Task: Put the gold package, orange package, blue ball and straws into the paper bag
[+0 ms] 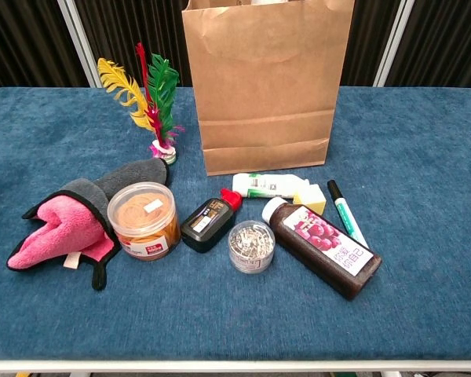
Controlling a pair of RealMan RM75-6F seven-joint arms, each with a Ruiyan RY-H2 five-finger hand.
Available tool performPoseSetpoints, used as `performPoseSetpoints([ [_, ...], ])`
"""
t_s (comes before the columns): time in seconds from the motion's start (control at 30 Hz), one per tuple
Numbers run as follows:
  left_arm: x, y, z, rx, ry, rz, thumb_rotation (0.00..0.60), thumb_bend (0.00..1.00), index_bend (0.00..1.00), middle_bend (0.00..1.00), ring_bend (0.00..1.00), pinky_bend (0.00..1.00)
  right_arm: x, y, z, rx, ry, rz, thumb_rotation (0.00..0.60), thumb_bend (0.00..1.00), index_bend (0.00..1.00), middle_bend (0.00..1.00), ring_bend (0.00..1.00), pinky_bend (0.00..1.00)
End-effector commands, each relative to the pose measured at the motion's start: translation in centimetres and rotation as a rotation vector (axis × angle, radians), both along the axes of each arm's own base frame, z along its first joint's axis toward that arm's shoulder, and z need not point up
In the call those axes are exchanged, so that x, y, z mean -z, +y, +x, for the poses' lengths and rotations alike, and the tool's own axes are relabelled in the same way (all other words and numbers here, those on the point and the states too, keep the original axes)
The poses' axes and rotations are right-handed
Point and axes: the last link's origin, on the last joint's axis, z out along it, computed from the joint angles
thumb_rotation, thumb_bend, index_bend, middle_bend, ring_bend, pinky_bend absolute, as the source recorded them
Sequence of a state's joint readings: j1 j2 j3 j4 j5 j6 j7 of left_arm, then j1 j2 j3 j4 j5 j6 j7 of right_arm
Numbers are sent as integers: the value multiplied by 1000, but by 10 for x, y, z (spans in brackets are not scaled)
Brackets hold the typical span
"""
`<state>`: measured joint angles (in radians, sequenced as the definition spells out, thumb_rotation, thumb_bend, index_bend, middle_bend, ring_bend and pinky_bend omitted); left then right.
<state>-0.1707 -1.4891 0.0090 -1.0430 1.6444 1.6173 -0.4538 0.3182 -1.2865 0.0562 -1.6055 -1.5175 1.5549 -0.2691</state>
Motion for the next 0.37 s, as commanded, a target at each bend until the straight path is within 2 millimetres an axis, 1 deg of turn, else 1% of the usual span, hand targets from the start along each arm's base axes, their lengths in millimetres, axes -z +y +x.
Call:
performPoseSetpoints([
  [0.03, 1, -5, -3, -10, 25, -10, 600, 239, 242, 232, 151, 238, 9, 44, -56, 138, 146, -15, 600, 0, 102, 133, 0, 0],
  [0.1, 2, -10, -6, -24, 36, -22, 600, 239, 242, 232, 151, 238, 12, 52, -73, 193, 166, -12, 600, 0, 83, 118, 0, 0],
  [0.2, 2, -14, -9, -36, 50, -33, 600, 239, 242, 232, 151, 238, 15, 56, -89, 227, 170, -9, 600, 0, 63, 102, 0, 0],
  [0.37, 2, -16, -10, -47, 47, -28, 600, 239, 242, 232, 151, 238, 17, 55, -101, 245, 187, -8, 600, 0, 45, 100, 0, 0],
])
